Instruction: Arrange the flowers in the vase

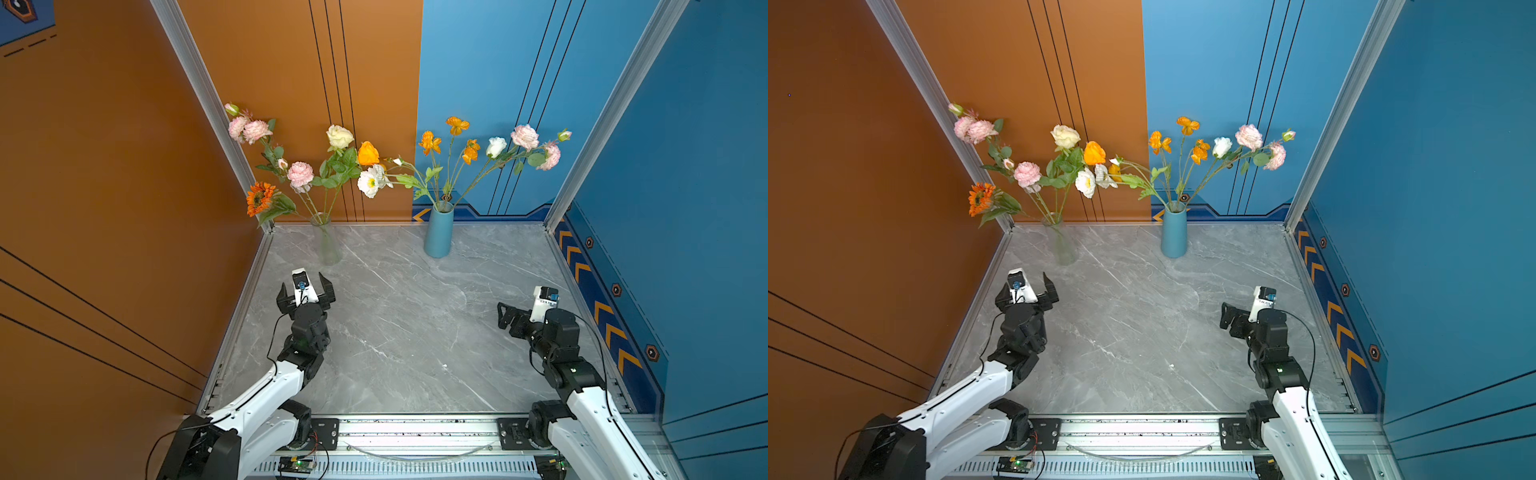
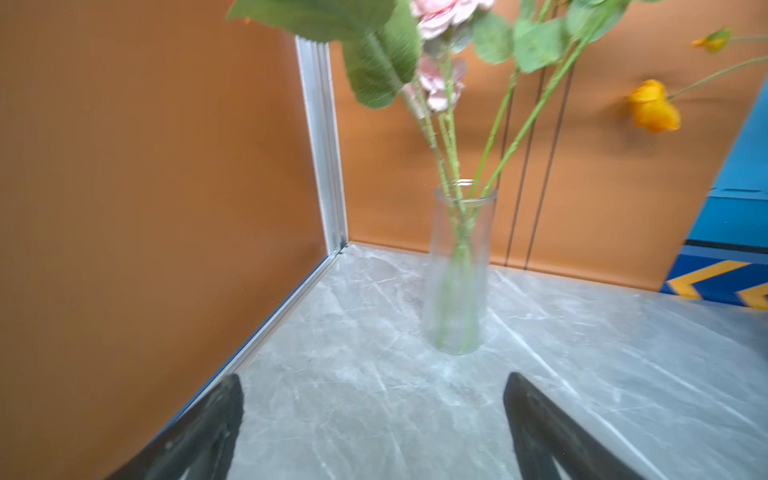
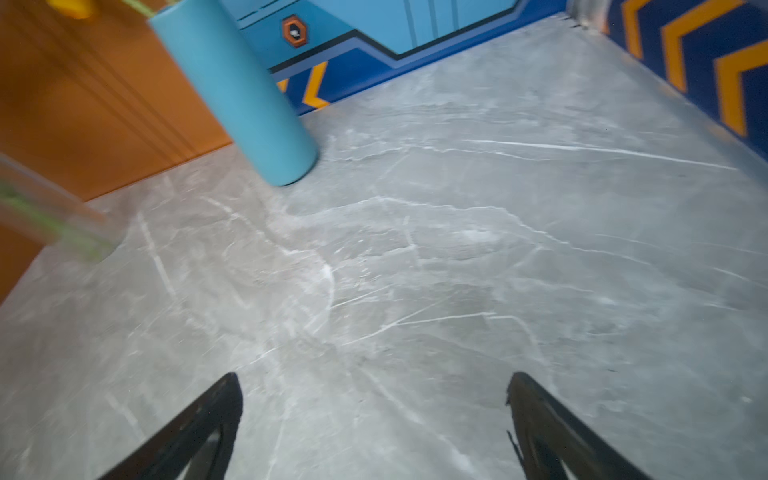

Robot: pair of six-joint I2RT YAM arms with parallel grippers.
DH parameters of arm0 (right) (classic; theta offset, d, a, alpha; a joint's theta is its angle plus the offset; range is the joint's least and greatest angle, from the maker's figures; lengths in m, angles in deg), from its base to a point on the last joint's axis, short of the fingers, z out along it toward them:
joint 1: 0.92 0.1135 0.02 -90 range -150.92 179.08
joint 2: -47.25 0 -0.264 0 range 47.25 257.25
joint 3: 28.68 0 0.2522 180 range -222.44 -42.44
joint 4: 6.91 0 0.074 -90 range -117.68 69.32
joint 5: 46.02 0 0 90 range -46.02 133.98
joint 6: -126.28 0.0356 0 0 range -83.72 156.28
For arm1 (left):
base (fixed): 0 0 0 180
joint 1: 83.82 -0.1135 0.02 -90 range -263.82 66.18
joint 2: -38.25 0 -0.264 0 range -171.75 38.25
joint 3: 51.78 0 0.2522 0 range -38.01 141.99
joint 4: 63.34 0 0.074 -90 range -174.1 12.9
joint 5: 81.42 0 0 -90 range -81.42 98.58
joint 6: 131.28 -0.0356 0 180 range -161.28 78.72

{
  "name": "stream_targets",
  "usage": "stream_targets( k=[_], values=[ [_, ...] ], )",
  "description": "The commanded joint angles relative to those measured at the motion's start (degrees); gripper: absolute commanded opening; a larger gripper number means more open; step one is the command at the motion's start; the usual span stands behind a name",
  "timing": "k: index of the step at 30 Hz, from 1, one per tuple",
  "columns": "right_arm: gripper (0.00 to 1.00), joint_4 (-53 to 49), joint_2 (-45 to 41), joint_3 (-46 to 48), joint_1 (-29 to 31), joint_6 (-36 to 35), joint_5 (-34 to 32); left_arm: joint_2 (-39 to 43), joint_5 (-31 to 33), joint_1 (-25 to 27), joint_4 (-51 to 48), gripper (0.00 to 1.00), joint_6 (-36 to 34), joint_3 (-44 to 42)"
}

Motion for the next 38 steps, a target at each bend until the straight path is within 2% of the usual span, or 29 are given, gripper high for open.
stream_targets(
  k=[1,2,5,7,10,13,14,16,19,22,23,25,29,33,38],
  values=[
    [1.00,10.18,5.85,1.23,-4.02,-0.73,-2.03,-5.27,-13.22,-6.55,-4.42,0.98,1.04,-4.39],
    [1.00,12.78,7.92,1.54,-4.33,-2.07,-3.15,-7.66,-14.60,-7.61,0.67,0.98,0.47,-5.25],
    [1.00,16.95,14.31,0.20,-3.61,-7.56,-6.15,-11.25,-21.05,-8.00,7.07,0.98,-1.81,-5.32],
    [1.00,25.60,18.53,2.39,-2.70,-11.08,-7.30,-17.31,-24.13,-9.41,17.72,0.98,-0.29,-6.31],
    [1.00,43.89,25.89,7.55,-1.16,-14.52,-7.71,-26.46,-29.81,-10.61,24.75,0.98,-2.48,-5.02],
    [1.00,48.89,30.27,6.48,-0.36,-16.15,-5.44,-36.07,-32.94,-10.54,38.24,0.98,-4.45,-6.14],
    [1.00,52.46,32.18,6.73,-0.29,-16.72,-4.51,-36.63,-32.77,-10.48,39.96,0.98,-4.52,-6.79],
    [1.00,59.82,36.41,7.35,-0.30,-18.00,-2.11,-34.36,-30.67,-10.87,36.93,0.98,-3.10,-7.20],
    [1.00,66.88,43.46,7.15,-0.16,-18.80,-1.41,-35.10,-24.67,-10.60,36.02,0.98,-1.74,-5.57],
    [1.00,72.28,49.90,6.70,0.06,-18.58,-1.77,-34.03,-22.46,-10.02,31.32,0.98,-1.39,-4.12],
    [1.00,69.43,49.83,5.58,-0.17,-18.49,-1.50,-34.13,-21.96,-9.74,31.40,0.98,-1.48,-4.01],
    [1.00,57.57,48.23,0.65,-0.20,-18.66,-3.12,-34.41,-20.95,-9.13,31.15,0.98,-2.09,-3.52],
    [1.00,62.10,48.87,2.34,-0.25,-17.18,-5.73,-34.56,-19.57,-7.86,29.36,0.98,-3.27,-2.35],
    [1.00,57.61,48.86,0.06,0.42,-17.35,-7.42,-34.84,-17.20,-6.18,27.68,0.98,-4.65,-1.08],
    [1.00,58.14,49.00,0.16,0.50,-17.29,-7.89,-34.34,-16.64,-6.20,26.53,0.98,-4.19,-0.94]
  ],
)
